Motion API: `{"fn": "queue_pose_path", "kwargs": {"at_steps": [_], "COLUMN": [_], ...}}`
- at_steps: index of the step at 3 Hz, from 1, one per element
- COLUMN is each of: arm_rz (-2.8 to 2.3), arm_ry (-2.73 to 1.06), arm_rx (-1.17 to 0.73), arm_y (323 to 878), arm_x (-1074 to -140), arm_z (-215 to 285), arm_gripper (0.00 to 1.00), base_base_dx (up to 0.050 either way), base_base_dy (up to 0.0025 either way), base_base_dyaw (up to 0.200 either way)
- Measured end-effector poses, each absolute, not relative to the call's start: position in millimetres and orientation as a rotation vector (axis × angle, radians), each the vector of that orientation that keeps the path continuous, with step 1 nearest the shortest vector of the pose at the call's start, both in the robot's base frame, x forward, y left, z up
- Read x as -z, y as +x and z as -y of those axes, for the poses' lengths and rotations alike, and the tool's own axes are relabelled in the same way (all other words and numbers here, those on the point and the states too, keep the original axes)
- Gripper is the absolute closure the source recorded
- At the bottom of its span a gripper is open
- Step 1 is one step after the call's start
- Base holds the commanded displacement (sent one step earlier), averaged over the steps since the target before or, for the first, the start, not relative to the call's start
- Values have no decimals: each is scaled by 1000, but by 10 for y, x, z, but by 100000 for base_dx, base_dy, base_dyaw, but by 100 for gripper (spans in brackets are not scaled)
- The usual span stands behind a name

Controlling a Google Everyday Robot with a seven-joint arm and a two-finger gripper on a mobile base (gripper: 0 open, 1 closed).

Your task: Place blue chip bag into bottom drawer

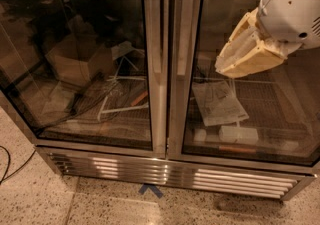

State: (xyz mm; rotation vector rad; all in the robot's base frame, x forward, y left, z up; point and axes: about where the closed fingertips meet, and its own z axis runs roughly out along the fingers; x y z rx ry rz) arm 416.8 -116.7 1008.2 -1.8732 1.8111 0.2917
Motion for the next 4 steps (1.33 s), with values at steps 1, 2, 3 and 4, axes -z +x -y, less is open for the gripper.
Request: {"fn": "queue_pose_path", "kwargs": {"at_steps": [1,2,3,4], "arm_rz": [-1807,-1793,-1754,-1721], "arm_ry": [-1837,-1796,-1738,-1693], "arm_rx": [-257,-201,-83,4], "arm_y": [4190,4276,4415,4521], "arm_x": [-10046,-9983,-9957,-10024], "arm_z": [1016,924,838,774], "arm_gripper": [100,100,100,100], "base_base_dx": [0,0,0,0], "base_base_dy": [0,0,0,0], "base_base_dyaw": [0,0,0,0]}}
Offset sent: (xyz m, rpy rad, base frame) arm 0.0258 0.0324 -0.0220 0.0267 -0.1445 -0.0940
